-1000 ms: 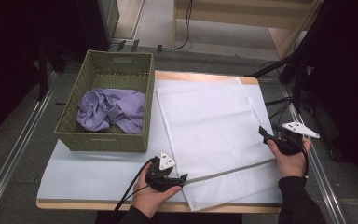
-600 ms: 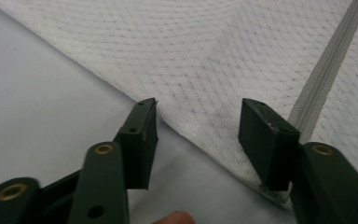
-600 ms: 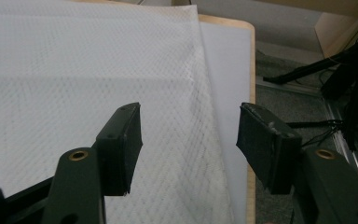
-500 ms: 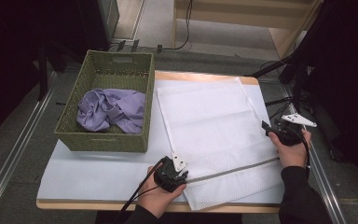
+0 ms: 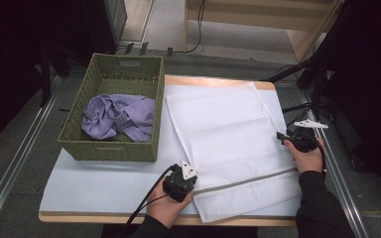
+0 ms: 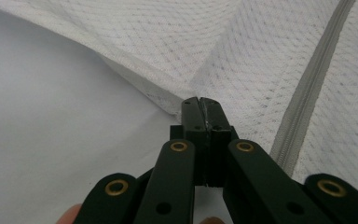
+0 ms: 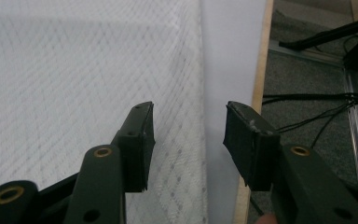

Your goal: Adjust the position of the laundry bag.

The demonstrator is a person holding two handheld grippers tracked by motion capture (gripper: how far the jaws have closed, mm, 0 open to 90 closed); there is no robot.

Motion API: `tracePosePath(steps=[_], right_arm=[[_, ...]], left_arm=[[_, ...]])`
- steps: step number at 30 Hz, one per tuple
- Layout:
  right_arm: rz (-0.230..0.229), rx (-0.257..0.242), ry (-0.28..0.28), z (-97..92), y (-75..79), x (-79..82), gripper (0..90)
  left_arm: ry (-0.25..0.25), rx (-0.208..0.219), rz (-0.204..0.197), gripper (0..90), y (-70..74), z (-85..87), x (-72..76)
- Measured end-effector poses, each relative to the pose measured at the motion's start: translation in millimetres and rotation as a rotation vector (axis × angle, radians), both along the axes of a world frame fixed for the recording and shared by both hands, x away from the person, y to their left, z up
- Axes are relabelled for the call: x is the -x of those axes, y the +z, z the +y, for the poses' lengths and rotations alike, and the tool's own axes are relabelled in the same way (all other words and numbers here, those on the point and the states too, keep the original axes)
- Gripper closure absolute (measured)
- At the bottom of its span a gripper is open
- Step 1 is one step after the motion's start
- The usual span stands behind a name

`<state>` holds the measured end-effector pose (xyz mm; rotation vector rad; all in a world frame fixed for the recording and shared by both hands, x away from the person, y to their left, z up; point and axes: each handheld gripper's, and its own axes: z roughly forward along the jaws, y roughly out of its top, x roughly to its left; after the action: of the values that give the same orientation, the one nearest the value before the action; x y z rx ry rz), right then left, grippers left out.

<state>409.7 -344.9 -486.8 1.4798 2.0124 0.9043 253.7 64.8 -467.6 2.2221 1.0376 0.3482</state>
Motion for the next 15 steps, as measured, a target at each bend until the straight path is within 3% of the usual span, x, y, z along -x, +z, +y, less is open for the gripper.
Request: tracePosePath(steps=[3, 8, 15], right_arm=[[0.004, -0.006, -0.002, 1.4, -1.8, 0.7, 64.3], [0.012, -0.012, 0.046, 5.0, -0.8, 4.5, 88.9], [0.057, -0.078, 0.046, 1.1, 1.3, 12.8, 90.0]], left_arm=[[-0.005, 0.016, 0.021, 90.0, 0.5, 2.5, -2.3], [-0.017, 0.037, 0.032, 90.0, 0.3, 5.0, -4.7], [-0.006, 0.032, 0.03, 90.0, 1.7, 13.8, -7.5]])
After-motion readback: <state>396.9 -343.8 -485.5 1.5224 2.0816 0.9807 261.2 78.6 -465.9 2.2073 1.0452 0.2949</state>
